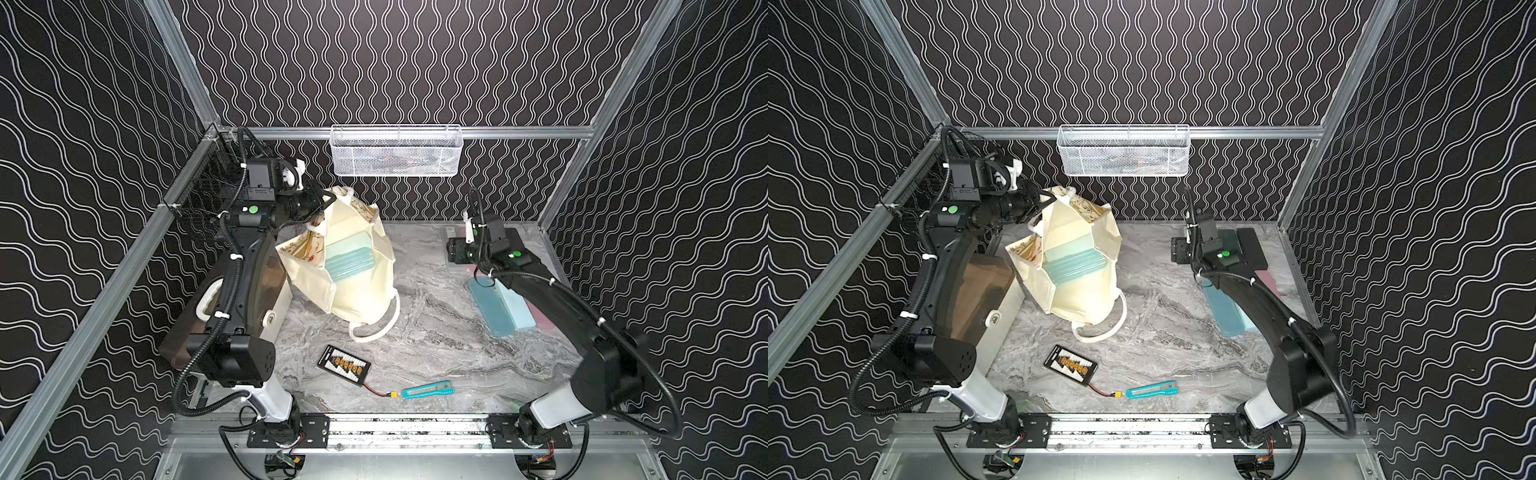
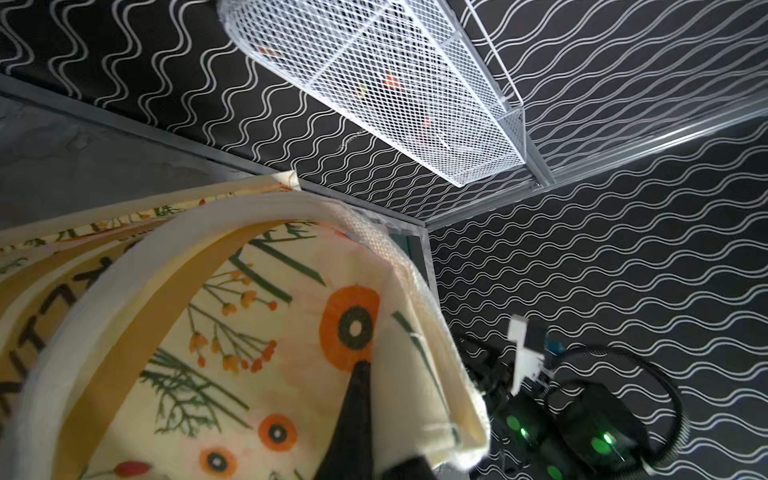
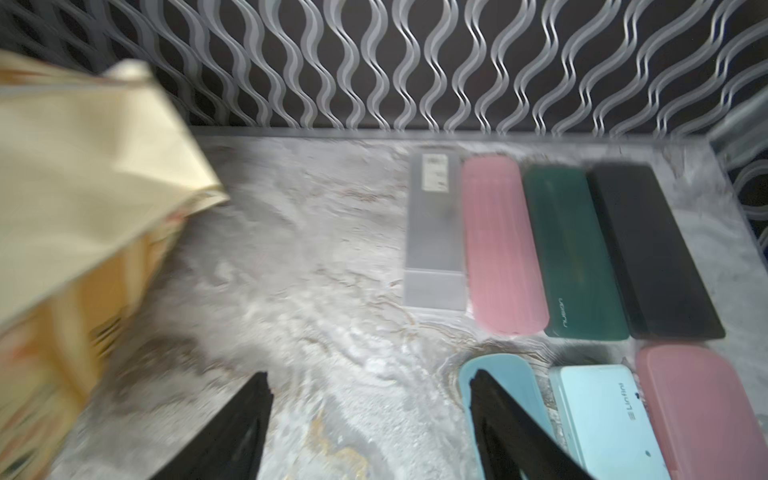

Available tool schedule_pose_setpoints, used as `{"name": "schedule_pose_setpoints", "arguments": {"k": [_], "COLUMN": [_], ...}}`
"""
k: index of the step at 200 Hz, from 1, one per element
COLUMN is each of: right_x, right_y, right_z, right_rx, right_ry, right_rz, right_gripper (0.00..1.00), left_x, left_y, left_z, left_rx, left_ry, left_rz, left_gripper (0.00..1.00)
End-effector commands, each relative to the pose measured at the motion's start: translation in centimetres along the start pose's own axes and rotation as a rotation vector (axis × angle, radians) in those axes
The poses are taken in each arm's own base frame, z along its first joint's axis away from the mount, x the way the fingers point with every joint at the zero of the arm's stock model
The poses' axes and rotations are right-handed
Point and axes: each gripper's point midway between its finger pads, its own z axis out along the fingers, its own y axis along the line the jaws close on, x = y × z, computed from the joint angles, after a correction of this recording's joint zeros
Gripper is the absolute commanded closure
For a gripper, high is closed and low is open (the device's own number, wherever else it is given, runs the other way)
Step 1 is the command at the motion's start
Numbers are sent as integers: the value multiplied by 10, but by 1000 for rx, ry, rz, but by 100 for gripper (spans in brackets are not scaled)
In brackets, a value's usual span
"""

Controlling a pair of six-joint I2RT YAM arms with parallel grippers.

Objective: Take out the pencil case from the canvas bag
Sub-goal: Place the pencil case at the center of the board, then pick up the pencil case from the canvas bag.

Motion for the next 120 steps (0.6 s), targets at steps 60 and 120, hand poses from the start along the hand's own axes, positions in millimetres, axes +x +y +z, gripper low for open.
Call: {"name": "schedule_pose_setpoints", "arguments": {"k": [60,120], "right_x": [-8,63], "right_y": [156,201], "right_z": [-151,-121], "right_rx": [-473,-469], "right_ry": [-317,-121], "right_rz": [-366,-547], "right_gripper": [46,65], "left_x": [21,45], "left_y": [-54,-52], "left_z": [40,55], "left_rx": [152,104], "left_ry": [32,70], "left_rz": [241,262], "left_gripper": [100,100]}}
